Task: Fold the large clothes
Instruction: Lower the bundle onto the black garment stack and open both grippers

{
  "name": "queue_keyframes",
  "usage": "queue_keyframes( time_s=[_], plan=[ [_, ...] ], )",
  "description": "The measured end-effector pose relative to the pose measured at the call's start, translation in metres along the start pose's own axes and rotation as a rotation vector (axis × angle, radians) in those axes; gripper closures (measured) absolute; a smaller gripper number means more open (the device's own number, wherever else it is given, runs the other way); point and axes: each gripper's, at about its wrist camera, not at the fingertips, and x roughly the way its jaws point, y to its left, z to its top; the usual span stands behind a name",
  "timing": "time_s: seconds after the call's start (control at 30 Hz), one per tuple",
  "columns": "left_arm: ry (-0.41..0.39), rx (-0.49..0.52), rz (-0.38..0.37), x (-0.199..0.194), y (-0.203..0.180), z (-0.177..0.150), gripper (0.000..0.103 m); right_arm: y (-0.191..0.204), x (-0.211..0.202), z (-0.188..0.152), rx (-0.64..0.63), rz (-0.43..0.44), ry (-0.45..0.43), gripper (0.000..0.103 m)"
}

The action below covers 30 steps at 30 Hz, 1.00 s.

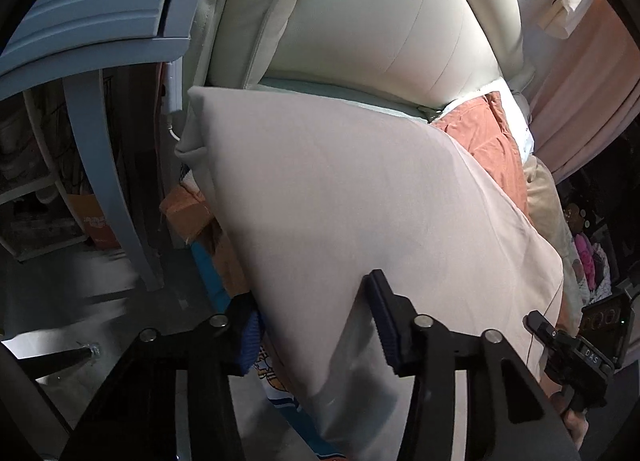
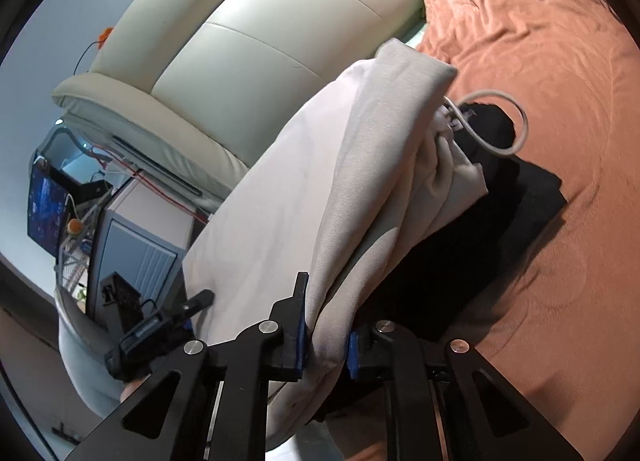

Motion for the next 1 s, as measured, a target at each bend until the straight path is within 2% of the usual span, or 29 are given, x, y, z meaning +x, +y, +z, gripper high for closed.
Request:
queue_keyframes(
  time_s=[0.07,0.17,0.3,0.37,0.47,0.53,0.57,0.6,0.63,0.67,0.83,0.9,1.0],
  plan=[
    [-0.008,0.005,0.019,0.001,-0.004,0.008,0.068,0.008,0.004,0.007,-0.015,-0.013,0.0,0.089],
    [-0.016,0.02,0.039,0.001,-0.007,0.022,0.071,0.016,0.012,0.018,-0.021,-0.027,-0.004,0.089],
    [-0.015,0.027,0.051,0.01,-0.008,0.033,0.071,0.013,0.018,0.022,0.022,-0.023,-0.023,0.09],
    [-0.007,0.036,0.056,0.014,-0.007,0.029,0.07,0.01,0.022,0.019,0.024,-0.042,-0.023,0.09],
    [-0.008,0.061,0.071,0.011,-0.006,0.014,0.063,0.001,0.027,0.013,0.019,-0.093,-0.011,0.09],
    [-0.004,0.075,0.092,0.009,-0.01,0.008,0.058,-0.003,0.027,0.009,0.017,-0.141,0.002,0.084],
    [0.004,0.077,0.099,0.008,-0.01,0.004,0.055,-0.005,0.027,0.006,0.016,-0.178,0.012,0.076],
    [0.017,0.071,0.099,0.006,-0.01,0.0,0.053,-0.005,0.025,0.003,0.012,-0.198,0.021,0.074],
    [0.027,0.062,0.095,0.005,-0.01,-0.004,0.053,-0.005,0.023,0.001,0.009,-0.205,0.023,0.072],
    [0.034,0.052,0.09,0.003,-0.01,-0.009,0.053,-0.005,0.02,-0.002,0.006,-0.219,0.027,0.065],
    [0.046,0.07,0.071,-0.01,-0.023,-0.039,0.053,0.001,0.004,-0.011,0.008,-0.218,0.062,0.062],
    [0.05,0.064,0.056,-0.016,-0.027,-0.046,0.053,0.004,-0.004,-0.016,0.011,-0.253,0.075,0.051],
    [0.058,0.059,0.037,-0.024,-0.035,-0.058,0.053,0.011,-0.023,-0.025,-0.001,-0.27,0.075,0.048]
  ],
)
